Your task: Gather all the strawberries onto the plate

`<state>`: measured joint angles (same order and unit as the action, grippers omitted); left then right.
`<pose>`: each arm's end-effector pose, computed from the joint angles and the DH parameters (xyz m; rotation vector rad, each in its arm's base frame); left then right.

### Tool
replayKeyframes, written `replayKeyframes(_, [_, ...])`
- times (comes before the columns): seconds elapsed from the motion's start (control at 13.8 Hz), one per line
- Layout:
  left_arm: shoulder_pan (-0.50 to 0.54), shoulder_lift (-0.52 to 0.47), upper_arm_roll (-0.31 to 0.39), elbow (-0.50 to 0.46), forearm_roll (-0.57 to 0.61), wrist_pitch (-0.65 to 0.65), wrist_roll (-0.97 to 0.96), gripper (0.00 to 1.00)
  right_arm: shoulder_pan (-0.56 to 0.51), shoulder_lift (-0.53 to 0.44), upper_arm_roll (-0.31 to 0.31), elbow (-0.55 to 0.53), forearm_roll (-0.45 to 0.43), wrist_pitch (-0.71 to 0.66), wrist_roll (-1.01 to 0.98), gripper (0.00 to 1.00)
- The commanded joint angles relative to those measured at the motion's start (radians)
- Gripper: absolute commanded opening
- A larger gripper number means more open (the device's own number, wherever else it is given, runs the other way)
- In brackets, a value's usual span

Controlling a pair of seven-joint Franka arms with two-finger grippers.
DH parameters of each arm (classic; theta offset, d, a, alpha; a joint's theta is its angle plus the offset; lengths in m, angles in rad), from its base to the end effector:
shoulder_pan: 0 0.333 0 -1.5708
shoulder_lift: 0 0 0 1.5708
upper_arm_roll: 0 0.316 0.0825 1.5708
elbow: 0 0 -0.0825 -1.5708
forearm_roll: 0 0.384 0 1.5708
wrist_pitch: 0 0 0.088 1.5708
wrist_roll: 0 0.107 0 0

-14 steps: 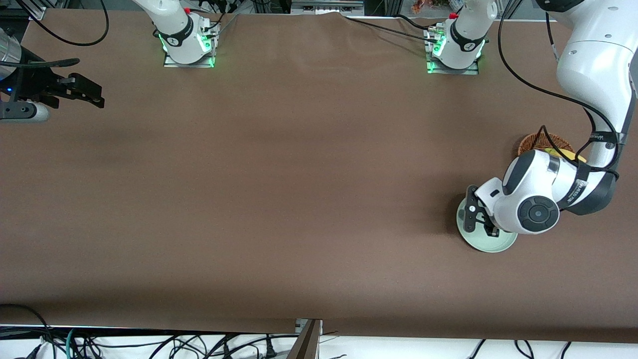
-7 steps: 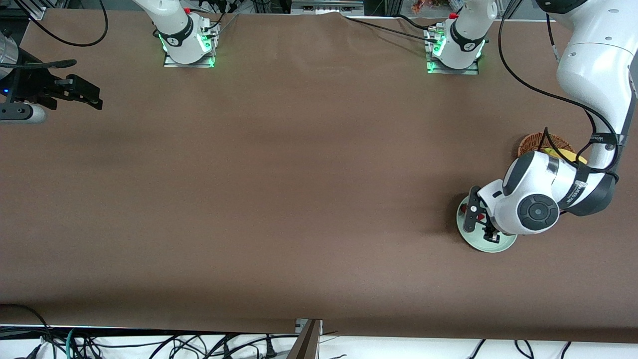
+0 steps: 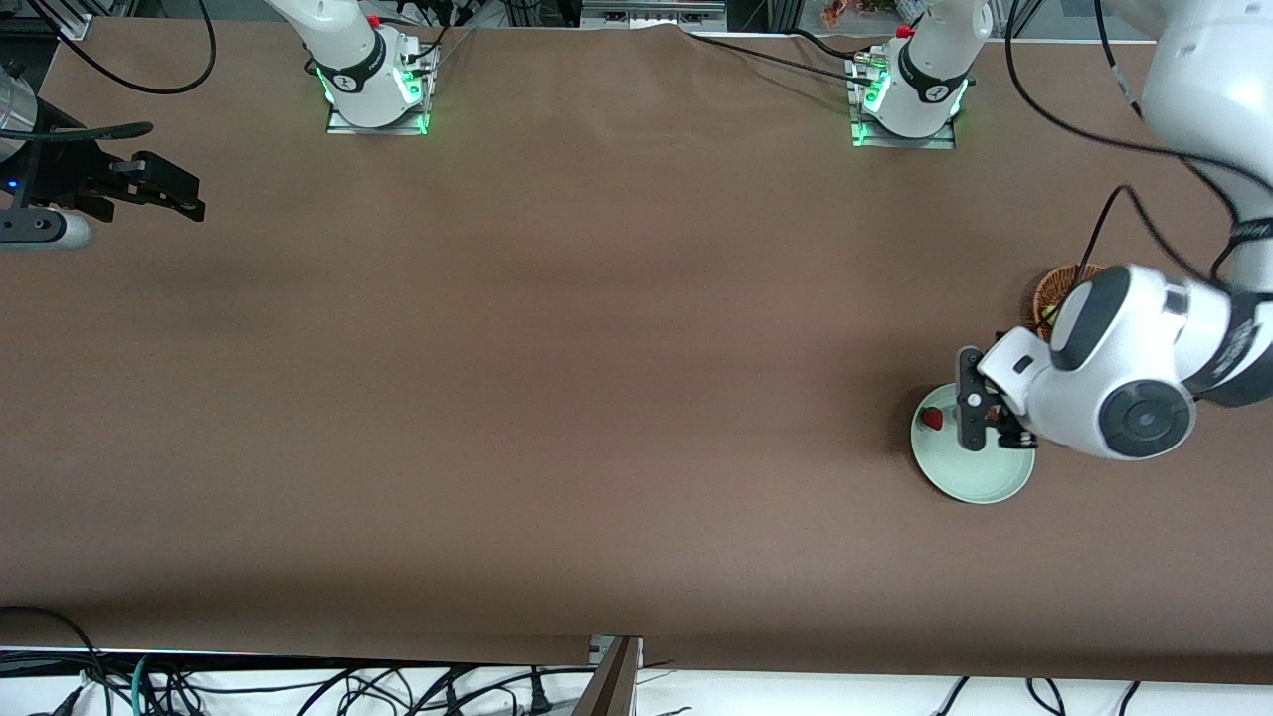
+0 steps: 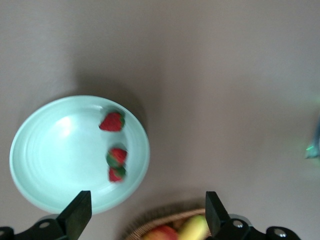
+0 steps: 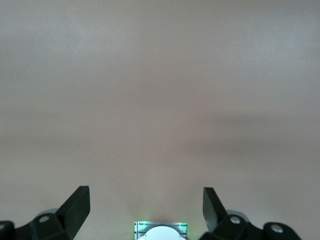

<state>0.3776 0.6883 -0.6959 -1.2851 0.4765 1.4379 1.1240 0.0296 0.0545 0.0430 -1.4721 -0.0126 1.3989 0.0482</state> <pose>0.6748 -0.0514 0.3811 2.2405 -1.9599 -0.5593 0.5519 0.0379 0.6261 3.1172 0.0360 -0.1979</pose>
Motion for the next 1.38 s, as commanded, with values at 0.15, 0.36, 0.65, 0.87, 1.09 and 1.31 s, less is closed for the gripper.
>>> replayKeyframes(0.15, [0.007, -0.212, 0.015, -0.002, -0.098, -0.089, -0.338, 1.0, -0.011, 0.008, 0.012, 0.026, -0.013, -0.008, 0.004, 1.0])
replayKeyframes(0.36, [-0.038, -0.271, 0.067, 0.07, -0.096, -0.123, -0.392, 1.0, -0.011, 0.008, 0.012, 0.026, -0.013, -0.006, 0.004, 1.0])
replayKeyframes(0.65, [-0.182, -0.444, 0.367, -0.052, -0.365, -0.076, -0.719, 1.0, -0.011, 0.01, 0.012, 0.026, -0.012, -0.008, 0.004, 1.0])
replayKeyframes(0.87, [-0.349, -0.605, 0.571, -0.224, -0.437, 0.069, -0.961, 1.0, -0.013, 0.01, 0.009, 0.026, -0.012, -0.006, 0.004, 1.0])
replayKeyframes(1.09, [-0.414, -0.72, 0.654, -0.388, -0.495, 0.166, -1.122, 1.0, -0.013, 0.01, 0.009, 0.026, -0.012, -0.006, 0.002, 1.0])
replayKeyframes(1.31, [-0.416, -0.728, 0.682, -0.408, -0.493, 0.168, -1.138, 1.0, -0.011, 0.01, 0.009, 0.026, -0.012, -0.006, 0.006, 1.0])
